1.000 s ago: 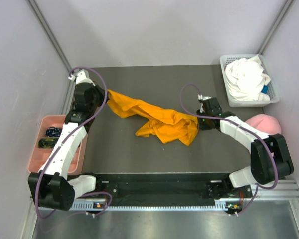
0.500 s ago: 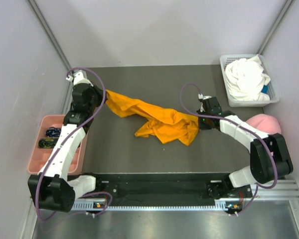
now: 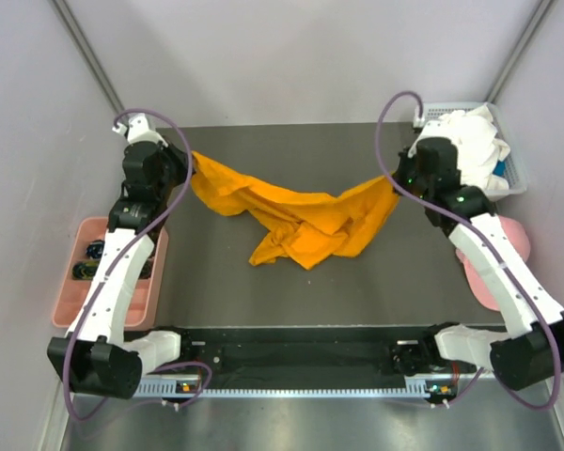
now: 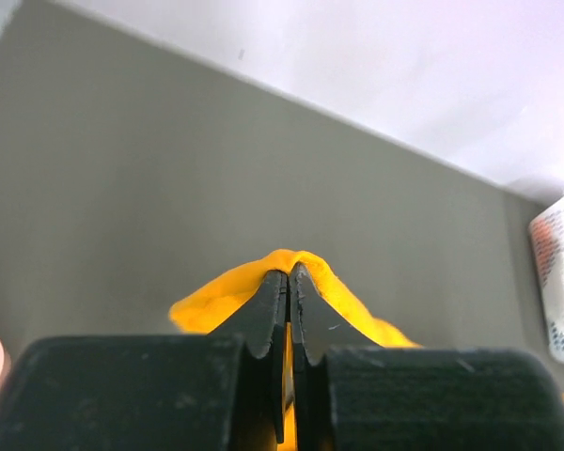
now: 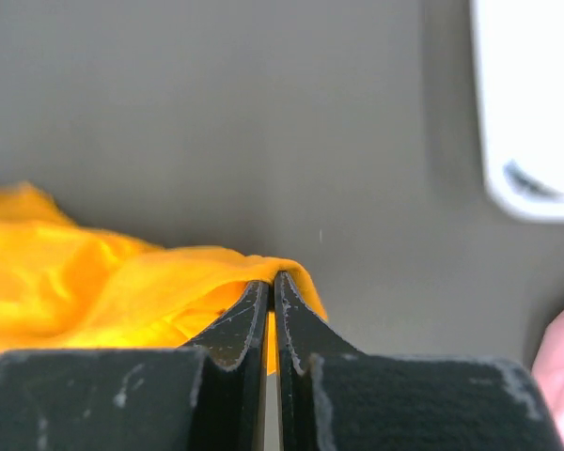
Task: Fold and stack the t-shirts
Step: Flatten out the tshirt
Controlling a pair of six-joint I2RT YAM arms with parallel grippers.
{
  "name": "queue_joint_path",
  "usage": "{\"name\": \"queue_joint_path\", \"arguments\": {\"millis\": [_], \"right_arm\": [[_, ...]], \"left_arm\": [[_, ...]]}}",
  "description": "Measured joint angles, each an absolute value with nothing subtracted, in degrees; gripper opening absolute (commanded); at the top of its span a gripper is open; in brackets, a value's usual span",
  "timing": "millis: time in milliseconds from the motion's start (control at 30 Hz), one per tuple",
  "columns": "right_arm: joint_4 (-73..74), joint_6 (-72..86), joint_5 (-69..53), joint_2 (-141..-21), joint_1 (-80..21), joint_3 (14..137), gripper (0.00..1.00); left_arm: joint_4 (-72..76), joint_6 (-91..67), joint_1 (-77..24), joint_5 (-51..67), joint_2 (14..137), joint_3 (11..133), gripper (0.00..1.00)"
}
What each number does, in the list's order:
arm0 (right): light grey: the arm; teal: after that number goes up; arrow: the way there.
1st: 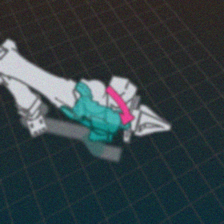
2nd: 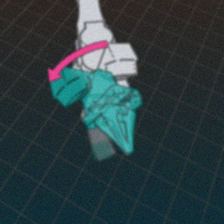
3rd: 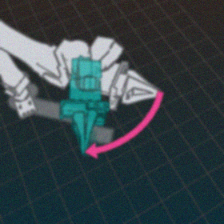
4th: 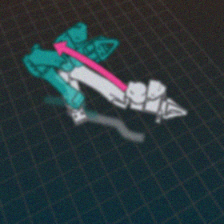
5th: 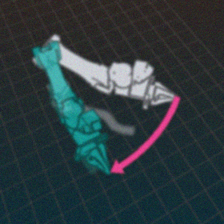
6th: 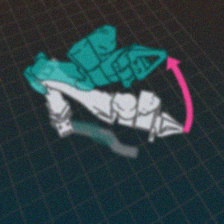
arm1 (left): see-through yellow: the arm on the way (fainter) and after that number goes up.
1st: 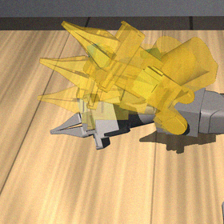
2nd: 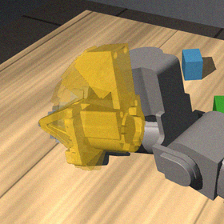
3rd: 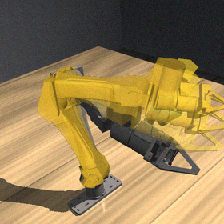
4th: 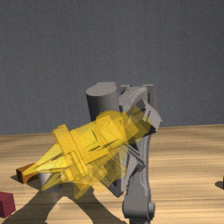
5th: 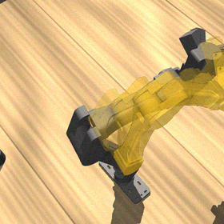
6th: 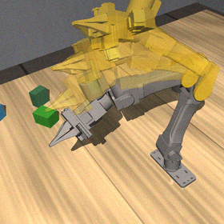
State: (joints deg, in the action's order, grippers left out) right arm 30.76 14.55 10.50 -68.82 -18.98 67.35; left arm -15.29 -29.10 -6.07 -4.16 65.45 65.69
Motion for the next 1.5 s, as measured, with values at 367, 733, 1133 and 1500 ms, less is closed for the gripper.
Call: {"name": "queue_joint_path", "arguments": {"millis": [367, 733, 1133, 1500], "right_arm": [[34.46, 12.16, 14.06, -63.24, -18.98, 83.77, 0.00], [44.10, 10.13, 14.04, -53.19, -18.98, 91.11, 0.00], [49.06, 10.61, 12.14, -48.77, -18.98, 96.25, 0.00], [48.97, 11.42, 10.68, -48.53, -18.98, 84.71, 0.00]], "left_arm": [[-20.67, -25.26, -6.02, -3.86, 63.44, 75.66, 0.00], [-32.38, -22.39, -6.02, -2.04, 55.83, 89.86, 0.00], [-38.65, -21.89, -6.02, 3.46, 51.86, 106.65, 0.00], [-39.09, -20.88, -6.02, 5.23, 52.77, 106.87, 0.00]]}}
